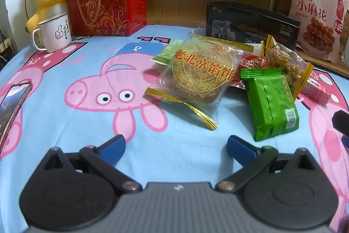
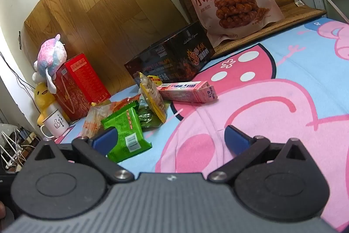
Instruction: Organize snacks
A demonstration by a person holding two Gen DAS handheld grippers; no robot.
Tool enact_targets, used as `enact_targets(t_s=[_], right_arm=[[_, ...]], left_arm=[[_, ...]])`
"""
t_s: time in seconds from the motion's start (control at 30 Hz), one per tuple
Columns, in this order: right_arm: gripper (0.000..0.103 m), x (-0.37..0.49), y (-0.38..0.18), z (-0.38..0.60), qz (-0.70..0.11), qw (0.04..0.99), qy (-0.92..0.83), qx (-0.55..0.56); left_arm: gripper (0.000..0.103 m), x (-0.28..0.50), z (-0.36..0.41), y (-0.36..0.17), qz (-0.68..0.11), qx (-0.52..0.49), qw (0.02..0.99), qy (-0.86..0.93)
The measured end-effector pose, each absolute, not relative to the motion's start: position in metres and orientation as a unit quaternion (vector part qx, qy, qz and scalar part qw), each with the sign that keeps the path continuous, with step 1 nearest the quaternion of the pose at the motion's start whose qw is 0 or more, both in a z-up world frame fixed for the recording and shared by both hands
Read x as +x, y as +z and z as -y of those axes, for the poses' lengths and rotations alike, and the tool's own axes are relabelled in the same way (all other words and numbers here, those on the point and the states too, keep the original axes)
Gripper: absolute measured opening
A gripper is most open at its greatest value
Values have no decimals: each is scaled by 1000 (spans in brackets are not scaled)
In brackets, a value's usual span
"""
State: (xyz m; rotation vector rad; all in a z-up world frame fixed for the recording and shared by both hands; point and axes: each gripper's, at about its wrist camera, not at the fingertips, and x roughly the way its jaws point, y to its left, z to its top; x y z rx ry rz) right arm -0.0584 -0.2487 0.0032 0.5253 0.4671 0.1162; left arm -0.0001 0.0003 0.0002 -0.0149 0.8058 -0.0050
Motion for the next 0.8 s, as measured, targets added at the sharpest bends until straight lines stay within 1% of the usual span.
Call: enact_targets(t_s=[0.4,0.5,0.8], right_arm=[[103,-58,3,250,-226,936,59,263],[103,-58,2,249,-226,936,59,264],[103,-58,2,250,-224,935,60,267]], left_arm=[[103,1,3,10,-375,-10,927,5],[103,-7,0,3,-367,-7,930,2],[103,-6,0,2,-372,-6,928,3]])
